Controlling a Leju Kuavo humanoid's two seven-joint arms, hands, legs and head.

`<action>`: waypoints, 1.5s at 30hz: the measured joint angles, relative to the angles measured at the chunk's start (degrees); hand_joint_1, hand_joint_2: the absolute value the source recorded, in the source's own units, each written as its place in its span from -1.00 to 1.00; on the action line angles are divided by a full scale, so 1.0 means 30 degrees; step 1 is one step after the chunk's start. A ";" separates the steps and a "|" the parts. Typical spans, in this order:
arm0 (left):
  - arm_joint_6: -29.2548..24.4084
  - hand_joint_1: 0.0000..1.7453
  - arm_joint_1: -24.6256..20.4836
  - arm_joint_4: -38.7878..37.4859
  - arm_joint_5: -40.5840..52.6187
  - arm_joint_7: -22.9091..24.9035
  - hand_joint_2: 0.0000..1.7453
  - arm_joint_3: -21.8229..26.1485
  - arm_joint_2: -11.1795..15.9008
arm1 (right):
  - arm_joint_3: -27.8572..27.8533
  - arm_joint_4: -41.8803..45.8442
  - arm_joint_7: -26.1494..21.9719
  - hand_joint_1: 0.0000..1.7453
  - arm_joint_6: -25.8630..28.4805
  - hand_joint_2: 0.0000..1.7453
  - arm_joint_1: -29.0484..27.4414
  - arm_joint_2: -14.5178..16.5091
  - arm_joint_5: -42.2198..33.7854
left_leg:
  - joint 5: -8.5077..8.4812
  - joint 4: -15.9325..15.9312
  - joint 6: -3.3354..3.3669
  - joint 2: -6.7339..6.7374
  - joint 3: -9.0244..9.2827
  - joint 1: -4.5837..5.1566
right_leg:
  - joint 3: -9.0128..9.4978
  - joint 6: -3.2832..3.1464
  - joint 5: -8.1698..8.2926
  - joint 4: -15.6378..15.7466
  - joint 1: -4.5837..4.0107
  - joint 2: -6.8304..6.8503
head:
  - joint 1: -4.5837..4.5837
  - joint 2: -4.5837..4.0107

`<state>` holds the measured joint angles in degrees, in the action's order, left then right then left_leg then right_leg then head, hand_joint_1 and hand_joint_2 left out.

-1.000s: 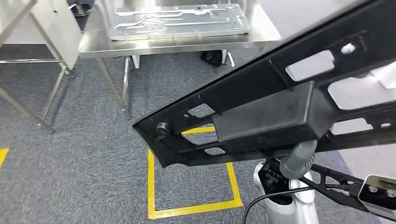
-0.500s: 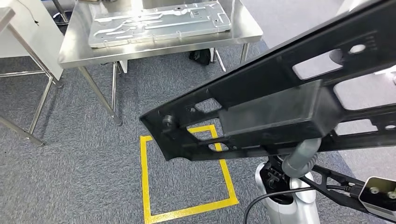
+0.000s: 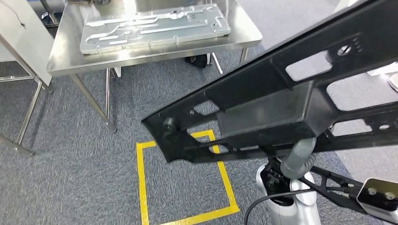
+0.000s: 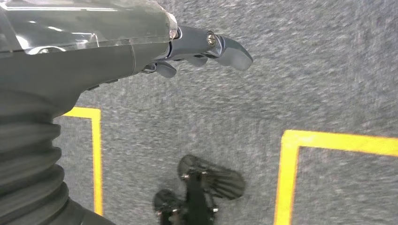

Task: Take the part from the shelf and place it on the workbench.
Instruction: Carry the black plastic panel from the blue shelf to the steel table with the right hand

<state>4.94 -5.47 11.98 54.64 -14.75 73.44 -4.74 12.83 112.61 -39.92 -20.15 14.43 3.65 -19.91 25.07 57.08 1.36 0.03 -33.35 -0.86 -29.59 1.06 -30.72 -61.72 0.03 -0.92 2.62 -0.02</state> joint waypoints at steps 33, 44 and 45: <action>-0.0040 -1.00 -0.0002 -0.0007 -0.0390 -0.0097 1.00 0.0071 0.0029 | -0.0029 -0.0834 0.1504 1.00 0.1188 1.00 0.0455 -0.0129 0.0813 | 0.0041 0.0178 0.0299 -0.0288 0.0080 0.0200 | -0.1398 0.0043 -0.0672 -0.1716 -0.0110 0.0068 | 0.0005 0.0005; 0.0004 -1.00 0.0086 -0.0007 -0.0255 -0.0111 1.00 0.0073 -0.0002 | -0.0015 -0.1097 0.1639 1.00 0.1259 1.00 0.0345 -0.0419 0.0731 | 0.1239 0.0415 -0.0759 -0.0858 0.1249 -0.0091 | -0.1821 -0.0152 0.1633 0.0963 0.0334 0.0185 | 0.0007 0.0003; 0.0013 -1.00 0.0070 -0.0007 -0.0242 -0.0115 1.00 0.0073 -0.0009 | -0.0015 -0.1102 0.1632 1.00 0.1242 1.00 0.0339 -0.0428 0.0729 | 0.1278 0.0670 -0.0845 -0.0733 0.1269 -0.0105 | -0.1673 -0.0320 0.1643 0.0991 0.0330 0.0172 | 0.0007 0.0005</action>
<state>4.98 -5.25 11.96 53.92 -15.09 73.66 -4.77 12.79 109.30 -35.03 -16.43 15.44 2.37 -17.73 28.90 59.09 -1.17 -2.17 -29.55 -1.17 -34.61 0.10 -25.79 -58.74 1.02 -0.40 2.64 0.00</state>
